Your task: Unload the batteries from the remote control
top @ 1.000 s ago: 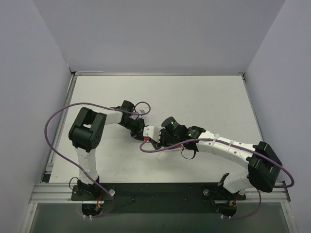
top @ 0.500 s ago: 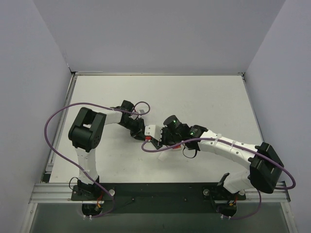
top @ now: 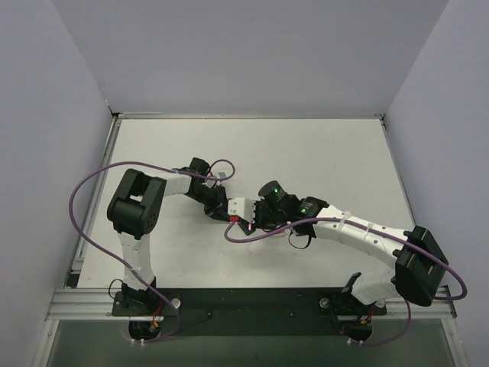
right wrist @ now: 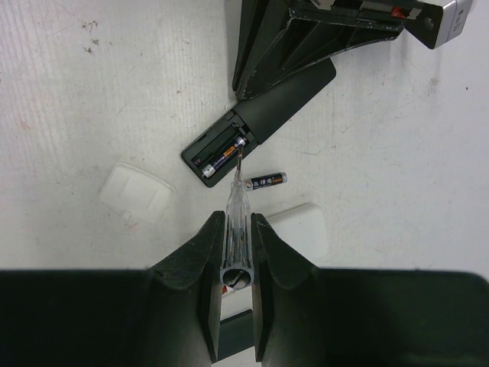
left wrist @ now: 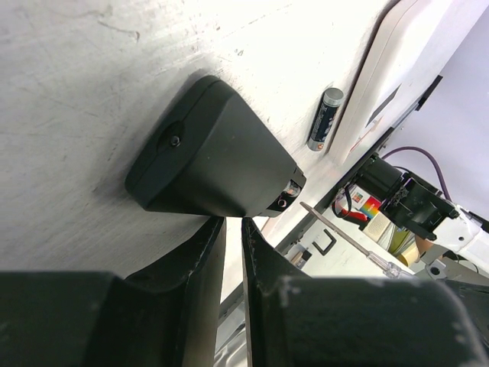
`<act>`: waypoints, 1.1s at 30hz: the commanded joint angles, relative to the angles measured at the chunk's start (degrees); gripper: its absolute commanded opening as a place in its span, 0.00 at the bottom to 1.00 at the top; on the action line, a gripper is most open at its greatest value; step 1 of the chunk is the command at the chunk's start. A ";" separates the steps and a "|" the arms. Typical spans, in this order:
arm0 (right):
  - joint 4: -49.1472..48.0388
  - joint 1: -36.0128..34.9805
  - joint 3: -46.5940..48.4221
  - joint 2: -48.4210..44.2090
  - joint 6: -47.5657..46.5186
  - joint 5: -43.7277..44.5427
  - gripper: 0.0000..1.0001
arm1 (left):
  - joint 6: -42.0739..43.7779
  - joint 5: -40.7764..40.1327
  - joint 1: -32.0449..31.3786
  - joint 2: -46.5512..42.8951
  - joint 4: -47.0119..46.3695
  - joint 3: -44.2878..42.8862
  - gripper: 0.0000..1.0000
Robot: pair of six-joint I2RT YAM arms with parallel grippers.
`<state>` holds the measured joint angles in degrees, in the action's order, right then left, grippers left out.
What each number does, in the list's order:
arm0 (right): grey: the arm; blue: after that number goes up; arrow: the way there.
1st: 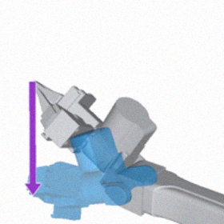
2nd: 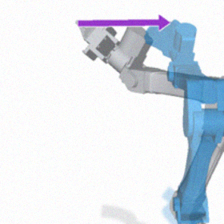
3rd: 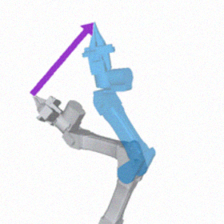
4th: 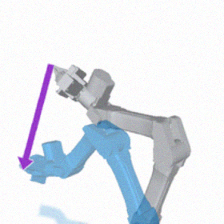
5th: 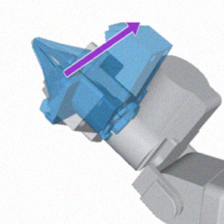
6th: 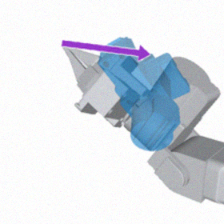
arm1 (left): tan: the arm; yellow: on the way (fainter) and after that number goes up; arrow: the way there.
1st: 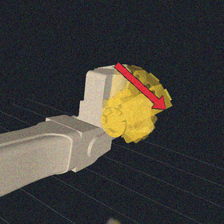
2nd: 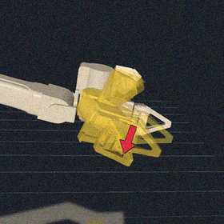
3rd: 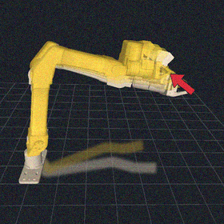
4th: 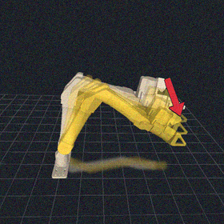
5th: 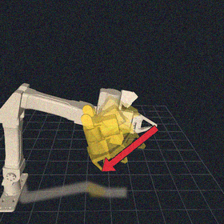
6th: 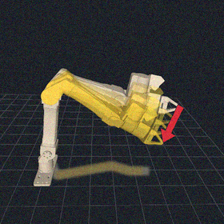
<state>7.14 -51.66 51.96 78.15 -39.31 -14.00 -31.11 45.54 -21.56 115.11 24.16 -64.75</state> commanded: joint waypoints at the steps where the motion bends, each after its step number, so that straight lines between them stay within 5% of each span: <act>1: 1.04 0.42 -0.37 -1.77 -1.91 -1.38 0.00 | 0.17 -0.54 0.56 -0.41 -1.31 -0.82 0.25; 18: 1.65 0.24 -2.57 -0.10 -3.14 -0.41 0.00 | -0.09 -0.71 0.64 -0.15 -1.40 -0.90 0.25; 33: 2.44 0.86 -0.29 4.90 -0.86 -8.41 0.00 | -0.26 -0.89 0.82 -0.06 -1.49 -0.90 0.29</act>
<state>6.68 -51.29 50.70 80.14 -41.82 -17.80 -31.94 45.63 -21.15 115.11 24.03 -64.75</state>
